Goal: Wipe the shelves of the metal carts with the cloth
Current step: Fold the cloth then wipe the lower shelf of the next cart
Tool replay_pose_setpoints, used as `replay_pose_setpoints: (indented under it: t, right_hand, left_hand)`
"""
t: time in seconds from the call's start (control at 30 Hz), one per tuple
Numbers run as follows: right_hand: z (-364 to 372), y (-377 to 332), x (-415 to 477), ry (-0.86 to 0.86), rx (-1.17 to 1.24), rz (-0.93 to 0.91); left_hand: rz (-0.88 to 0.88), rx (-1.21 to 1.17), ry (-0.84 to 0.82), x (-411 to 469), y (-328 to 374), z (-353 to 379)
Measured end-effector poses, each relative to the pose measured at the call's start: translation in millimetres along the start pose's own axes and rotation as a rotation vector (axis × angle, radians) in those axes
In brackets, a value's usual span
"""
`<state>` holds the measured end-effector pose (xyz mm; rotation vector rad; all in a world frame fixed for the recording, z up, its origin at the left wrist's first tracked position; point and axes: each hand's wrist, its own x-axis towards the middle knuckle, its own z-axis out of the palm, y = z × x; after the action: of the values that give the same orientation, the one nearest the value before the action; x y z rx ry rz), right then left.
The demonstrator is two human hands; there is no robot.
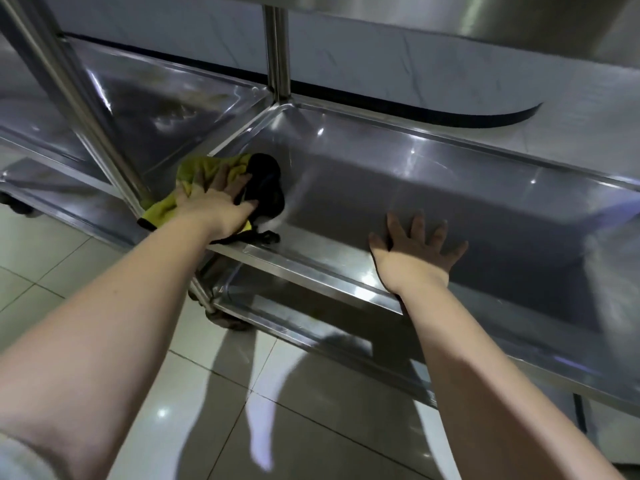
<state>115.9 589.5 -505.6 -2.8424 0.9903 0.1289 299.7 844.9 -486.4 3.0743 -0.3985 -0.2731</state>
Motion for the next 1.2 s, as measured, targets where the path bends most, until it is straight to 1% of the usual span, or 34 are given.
replay_pose_setpoints:
  t: [0.07, 0.13, 0.2, 0.3, 0.37, 0.43, 0.47, 0.5, 0.57, 0.6, 0.63, 0.7, 0.73, 0.77, 0.8, 0.87, 0.93, 0.97, 1.03, 1.1, 1.13, 1.2]
  right_hand:
    - [0.0, -0.8, 0.1, -0.015, -0.012, 0.002]
    - [-0.1, -1.7, 0.2, -0.037, -0.017, 0.004]
    - [-3.5, -2.6, 2.1, -0.042, 0.072, 0.032]
    - [-18.3, 2.7, 8.9, -0.001, 0.481, 0.155]
    - [-29.3, 13.5, 12.1, 0.008, 0.762, 0.215]
    - [-39.1, 27.4, 7.9, 0.014, 0.955, 0.199]
    - [-42.8, 33.4, 3.5, 0.023, 0.997, 0.168]
    - [-46.5, 37.8, 0.7, 0.039, 1.006, 0.137]
    - [-52.4, 43.0, 1.6, 0.067, 0.938, 0.11]
    - [-54.3, 43.8, 4.6, 0.067, 0.873, 0.097]
    - [-55.3, 42.6, 7.0, 0.048, 0.808, 0.078]
    - [-52.8, 35.4, 8.7, -0.033, 0.681, 0.045]
    - [-49.0, 31.1, 8.5, -0.051, 0.612, 0.039]
    - [-44.5, 27.3, 8.1, -0.031, 0.551, 0.037]
    - [-41.4, 24.9, 7.5, 0.009, 0.513, 0.046]
    - [-41.2, 23.4, 8.5, 0.067, 0.495, 0.075]
    - [-48.7, 22.9, 7.0, 0.049, 0.493, 0.052]
    - [-54.4, 21.7, 4.6, 0.06, 0.496, 0.004]
    - [-71.0, 19.7, -3.2, 0.137, 0.529, -0.124]
    - [-90.5, 20.8, -17.9, 0.193, 0.654, -0.229]
    - [-99.2, 23.6, -26.0, 0.194, 0.763, -0.257]
    - [-114.5, 35.3, -44.5, 0.182, 1.037, -0.268]
  left_hand:
    - [0.013, 0.027, -0.013, -14.1, 15.3, 3.9]
    - [0.061, 0.057, -0.02, -31.7, 47.3, 8.0]
    - [0.151, 0.093, -0.017, -50.4, 92.5, 13.1]
    - [0.326, 0.107, -0.046, -83.4, 168.6, 24.4]
    - [0.432, 0.094, -0.067, -107.3, 206.6, 32.3]
    - [0.502, 0.057, -0.067, -122.4, 222.9, 35.6]
    - [0.521, -0.005, -0.077, -125.4, 224.0, 33.6]
    - [0.524, -0.117, -0.093, -125.6, 220.8, 29.2]
    - [0.452, -0.513, -0.097, -121.9, 206.2, 14.7]
    - [0.383, -0.691, -0.049, -118.4, 197.5, 6.6]
    - [0.309, -0.754, 0.024, -113.8, 187.5, -0.5]
    - [0.216, -0.645, 0.129, -104.9, 167.3, -4.8]
    - [0.212, -0.589, 0.135, -102.1, 158.7, -2.8]
    - [0.231, -0.565, 0.119, -101.5, 152.5, -0.4]
    - [0.262, -0.569, 0.1, -101.8, 148.0, 3.1]
    - [0.31, -0.616, 0.116, -103.3, 142.8, 10.4]
    - [0.315, -0.697, 0.145, -104.7, 141.4, 13.7]
    - [0.297, -0.742, 0.149, -105.2, 141.8, 13.5]
    - [0.26, -0.821, 0.145, -104.9, 143.1, 9.6]
    - [0.238, -0.947, 0.113, -103.9, 142.4, 1.7]
    - [0.221, -1.049, 0.058, -104.4, 141.8, -3.8]
    - [0.169, -1.223, -0.137, -106.9, 138.2, -15.4]
